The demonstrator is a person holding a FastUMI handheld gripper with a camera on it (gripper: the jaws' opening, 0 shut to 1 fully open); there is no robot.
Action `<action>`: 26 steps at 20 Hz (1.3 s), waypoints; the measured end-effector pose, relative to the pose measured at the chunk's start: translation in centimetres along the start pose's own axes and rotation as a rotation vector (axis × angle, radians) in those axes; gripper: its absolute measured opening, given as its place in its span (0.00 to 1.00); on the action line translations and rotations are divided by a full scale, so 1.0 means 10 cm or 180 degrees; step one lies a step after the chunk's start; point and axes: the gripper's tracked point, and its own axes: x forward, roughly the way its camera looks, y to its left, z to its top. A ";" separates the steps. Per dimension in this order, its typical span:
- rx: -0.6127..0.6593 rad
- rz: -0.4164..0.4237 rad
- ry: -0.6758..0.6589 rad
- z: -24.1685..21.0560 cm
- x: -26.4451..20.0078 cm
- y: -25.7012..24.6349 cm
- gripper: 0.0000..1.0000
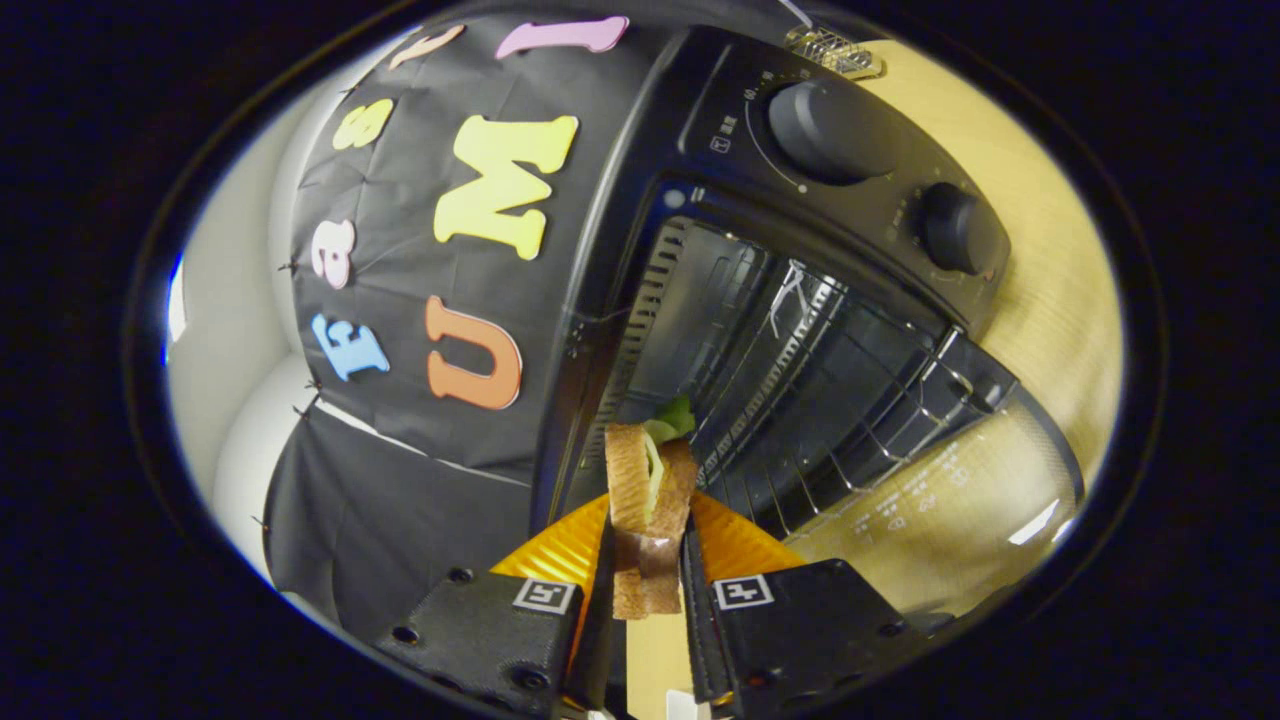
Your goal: Open the toaster oven, put the food inside, and close the toaster oven door.
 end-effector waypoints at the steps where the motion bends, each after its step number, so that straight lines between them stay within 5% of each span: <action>1: -0.0021 -0.0051 -0.0040 0.02 0.08 -0.07 0.37; 7: -0.0091 -0.0055 -0.0185 0.09 0.37 -0.16 0.37; 12: -0.0565 -0.0342 -0.0208 0.12 0.40 -0.26 0.40; 20: -0.1887 -0.1288 -0.0625 0.64 0.05 -0.45 0.77; 24: -0.2441 -0.1390 -0.0615 0.59 -0.01 -0.48 0.96; 26: -0.2761 -0.1458 -0.0775 0.61 -0.12 -0.38 0.96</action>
